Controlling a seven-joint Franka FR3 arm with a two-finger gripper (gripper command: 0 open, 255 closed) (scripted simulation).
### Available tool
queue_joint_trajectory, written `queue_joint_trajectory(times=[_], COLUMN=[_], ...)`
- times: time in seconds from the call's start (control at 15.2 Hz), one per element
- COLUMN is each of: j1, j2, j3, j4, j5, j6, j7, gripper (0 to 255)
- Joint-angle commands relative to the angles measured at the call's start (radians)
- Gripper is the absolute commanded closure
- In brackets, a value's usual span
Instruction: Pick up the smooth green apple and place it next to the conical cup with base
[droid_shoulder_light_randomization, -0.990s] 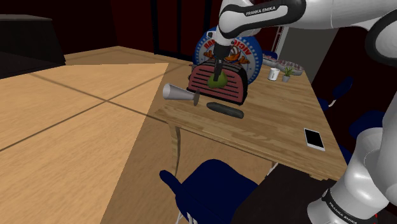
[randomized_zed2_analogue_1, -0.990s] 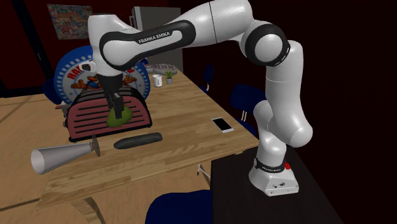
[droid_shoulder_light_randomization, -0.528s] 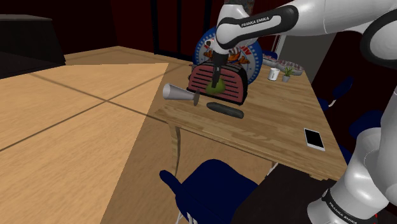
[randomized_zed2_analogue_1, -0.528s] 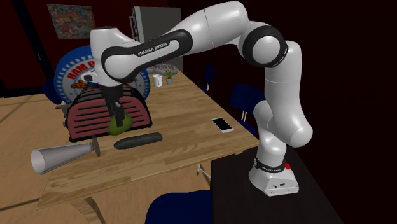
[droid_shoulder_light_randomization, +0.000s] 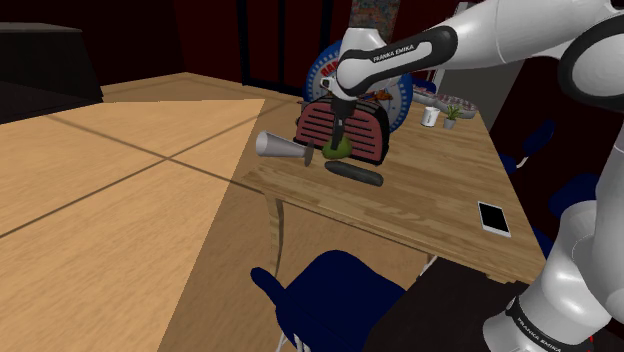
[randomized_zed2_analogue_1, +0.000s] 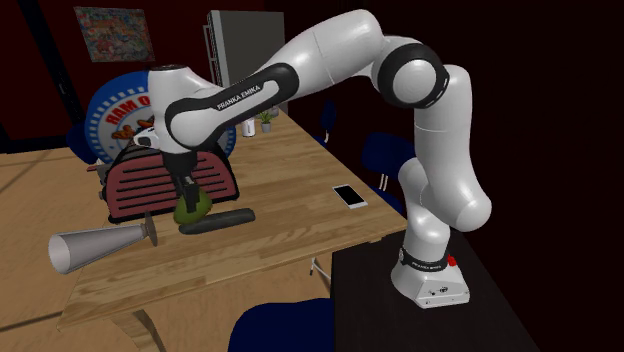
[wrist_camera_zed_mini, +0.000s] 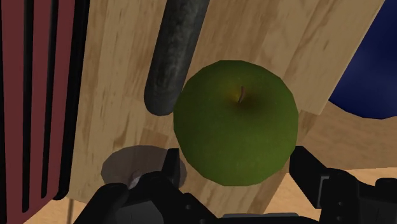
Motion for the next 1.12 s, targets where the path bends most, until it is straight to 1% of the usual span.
queue_joint_trajectory(times=[0.0, 0.92, 1.06], j1=[-0.001, -0.012, -0.013], j2=[0.007, 0.085, 0.09], j3=[0.001, 0.015, 0.016], j4=[-0.018, -0.11, -0.113], j5=[0.004, 0.042, 0.045], j6=[0.026, 0.19, 0.198], j7=[-0.003, -0.024, -0.025], gripper=[255, 255, 255])
